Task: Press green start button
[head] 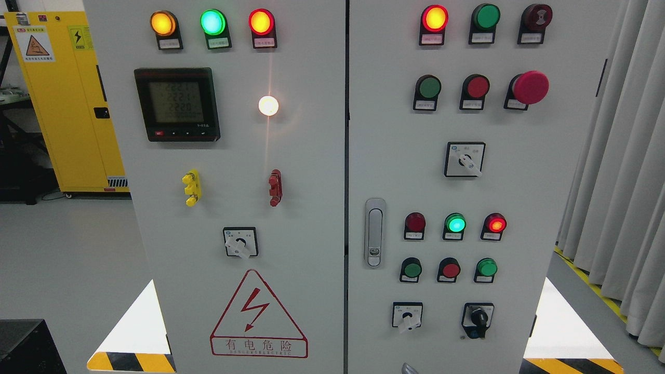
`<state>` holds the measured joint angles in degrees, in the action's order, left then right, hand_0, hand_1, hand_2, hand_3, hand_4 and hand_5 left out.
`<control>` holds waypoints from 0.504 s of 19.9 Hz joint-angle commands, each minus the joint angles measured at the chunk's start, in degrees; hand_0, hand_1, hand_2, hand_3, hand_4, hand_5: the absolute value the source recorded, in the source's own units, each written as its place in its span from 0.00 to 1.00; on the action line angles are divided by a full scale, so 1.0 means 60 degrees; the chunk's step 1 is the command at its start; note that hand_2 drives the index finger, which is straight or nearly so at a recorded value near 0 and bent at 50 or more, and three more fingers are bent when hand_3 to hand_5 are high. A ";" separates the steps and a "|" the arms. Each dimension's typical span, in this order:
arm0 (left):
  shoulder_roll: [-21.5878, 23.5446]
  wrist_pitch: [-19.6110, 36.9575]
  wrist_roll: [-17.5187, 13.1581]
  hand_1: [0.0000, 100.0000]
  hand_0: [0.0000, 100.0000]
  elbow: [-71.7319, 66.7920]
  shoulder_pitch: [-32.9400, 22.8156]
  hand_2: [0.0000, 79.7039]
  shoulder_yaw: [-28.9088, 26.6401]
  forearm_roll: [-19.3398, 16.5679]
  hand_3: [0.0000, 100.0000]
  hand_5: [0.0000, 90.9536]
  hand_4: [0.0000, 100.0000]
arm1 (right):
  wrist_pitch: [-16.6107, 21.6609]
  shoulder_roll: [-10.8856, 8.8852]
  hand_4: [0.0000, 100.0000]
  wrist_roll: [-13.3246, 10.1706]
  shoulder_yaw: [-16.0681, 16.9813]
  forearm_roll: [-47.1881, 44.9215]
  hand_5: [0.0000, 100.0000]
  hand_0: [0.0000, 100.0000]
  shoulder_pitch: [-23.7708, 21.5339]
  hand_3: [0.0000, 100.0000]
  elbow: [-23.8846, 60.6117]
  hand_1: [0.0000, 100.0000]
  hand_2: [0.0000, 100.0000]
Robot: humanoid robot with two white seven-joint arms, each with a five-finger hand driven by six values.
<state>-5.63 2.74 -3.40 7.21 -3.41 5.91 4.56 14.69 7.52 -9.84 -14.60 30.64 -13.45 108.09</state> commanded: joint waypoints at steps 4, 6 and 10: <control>0.0001 -0.0002 -0.0004 0.56 0.12 0.0000 -0.0003 0.00 -0.0003 0.0002 0.00 0.00 0.00 | 0.0042 -0.0023 0.97 -0.0602 0.0837 0.4705 0.95 0.50 0.0001 0.86 0.0516 0.84 0.00; 0.0001 -0.0002 -0.0004 0.56 0.12 0.0000 -0.0003 0.00 0.0011 0.0002 0.00 0.00 0.00 | 0.0013 -0.0023 1.00 -0.0587 0.0866 0.4971 1.00 0.57 0.0176 0.90 0.0560 0.87 0.00; 0.0001 -0.0002 -0.0004 0.56 0.12 0.0000 -0.0003 0.00 -0.0003 0.0002 0.00 0.00 0.00 | -0.0104 -0.0008 1.00 -0.0500 0.1026 0.5206 1.00 0.59 0.0674 0.95 0.0502 0.88 0.00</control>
<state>-5.63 2.74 -3.40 7.21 -3.43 5.92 4.56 14.56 7.45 -13.06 -11.57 54.96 -11.91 109.95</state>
